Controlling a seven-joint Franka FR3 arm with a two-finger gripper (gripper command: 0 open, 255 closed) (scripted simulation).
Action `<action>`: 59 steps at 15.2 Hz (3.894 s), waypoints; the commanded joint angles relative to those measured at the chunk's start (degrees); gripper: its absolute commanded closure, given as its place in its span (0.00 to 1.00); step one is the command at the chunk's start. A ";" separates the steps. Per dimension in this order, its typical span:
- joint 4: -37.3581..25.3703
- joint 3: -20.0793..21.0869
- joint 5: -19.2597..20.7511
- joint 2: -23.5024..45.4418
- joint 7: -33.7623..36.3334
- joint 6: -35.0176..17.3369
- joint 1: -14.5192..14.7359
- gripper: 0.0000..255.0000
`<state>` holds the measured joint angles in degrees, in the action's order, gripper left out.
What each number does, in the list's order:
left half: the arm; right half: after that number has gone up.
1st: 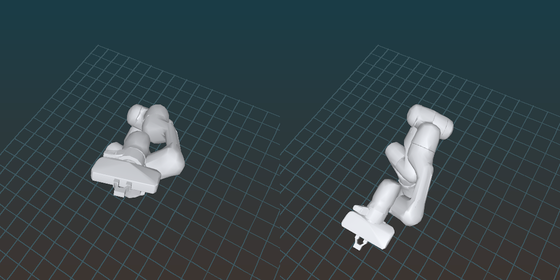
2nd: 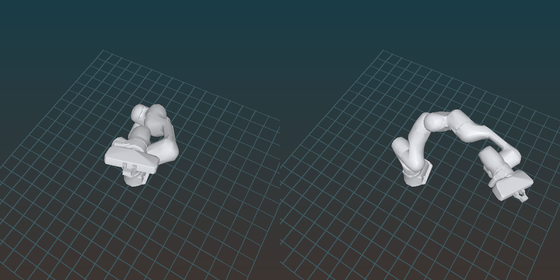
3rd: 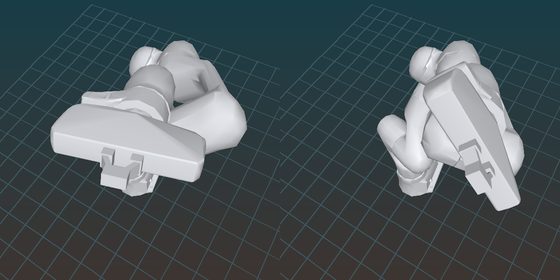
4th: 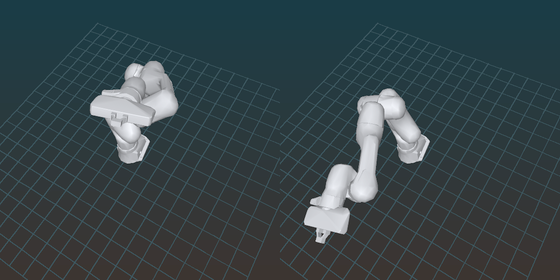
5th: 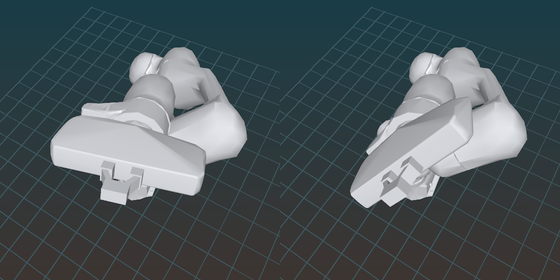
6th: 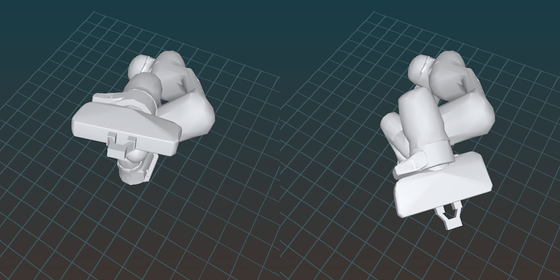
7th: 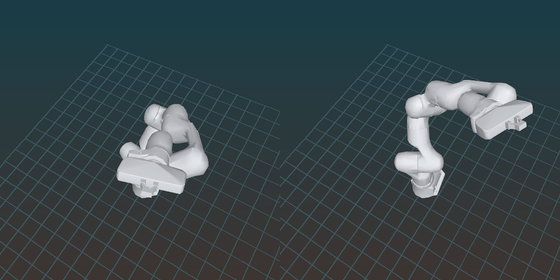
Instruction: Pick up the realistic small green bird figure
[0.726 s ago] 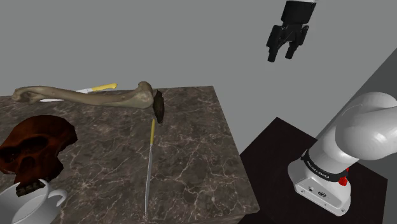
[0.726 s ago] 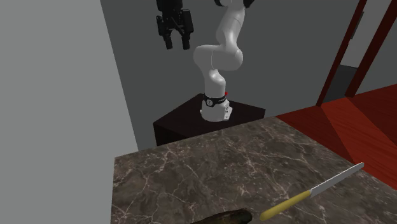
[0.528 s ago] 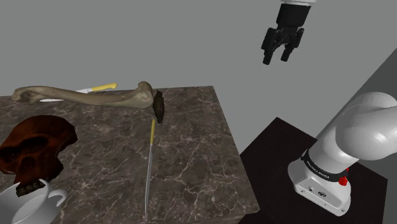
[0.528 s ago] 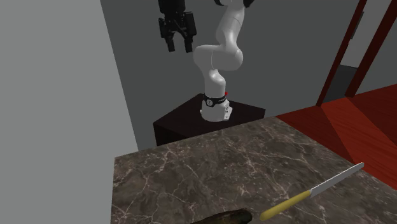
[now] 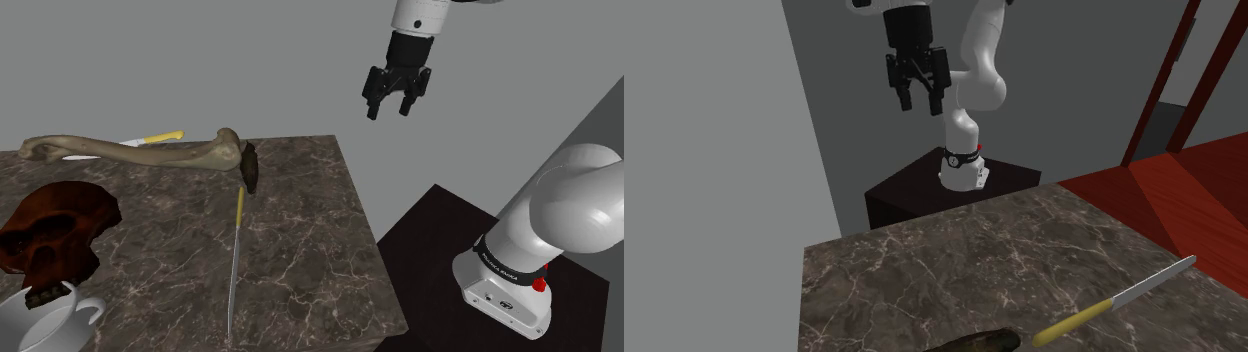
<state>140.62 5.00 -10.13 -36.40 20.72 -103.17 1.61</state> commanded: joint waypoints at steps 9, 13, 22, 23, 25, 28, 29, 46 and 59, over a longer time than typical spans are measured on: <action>-4.14 8.71 -3.49 16.96 11.16 -17.32 1.87 0.00; -8.34 11.68 -2.42 24.95 16.24 -22.84 2.16 0.00; -22.29 15.15 5.86 44.29 29.70 -31.22 4.27 0.00; -24.24 15.12 7.06 46.49 31.22 -31.71 4.81 0.00; -28.42 14.81 9.38 50.88 34.13 -32.41 6.10 0.00; -29.98 14.32 10.70 53.77 35.52 -33.94 7.00 0.00; -29.72 14.25 10.85 54.18 35.58 -34.60 7.07 0.00; -28.68 13.87 11.62 56.18 35.88 -37.56 7.40 1.00; -32.33 14.73 9.67 51.01 35.18 -28.95 6.62 1.00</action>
<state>108.48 19.67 -0.26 15.10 56.05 -132.75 8.34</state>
